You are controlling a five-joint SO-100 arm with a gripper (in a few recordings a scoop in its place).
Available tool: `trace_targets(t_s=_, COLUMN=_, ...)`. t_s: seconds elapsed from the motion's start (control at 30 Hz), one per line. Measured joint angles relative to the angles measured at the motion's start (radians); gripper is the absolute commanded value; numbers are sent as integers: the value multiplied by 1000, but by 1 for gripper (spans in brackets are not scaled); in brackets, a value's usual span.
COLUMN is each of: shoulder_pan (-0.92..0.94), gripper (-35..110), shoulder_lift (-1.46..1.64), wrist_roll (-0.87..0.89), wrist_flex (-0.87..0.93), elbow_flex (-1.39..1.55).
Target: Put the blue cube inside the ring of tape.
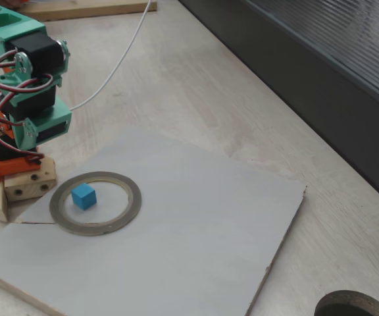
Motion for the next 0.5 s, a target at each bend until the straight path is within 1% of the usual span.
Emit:
trace_targets(t_s=0.4, shoulder_pan=6, gripper=3, shoulder_lift=0, wrist_roll=0, wrist_flex=0, elbow_flex=-2)
trace_targets(t_s=0.5, shoulder_pan=6, gripper=3, shoulder_lift=0, wrist_roll=0, wrist_flex=-43, elbow_flex=-2)
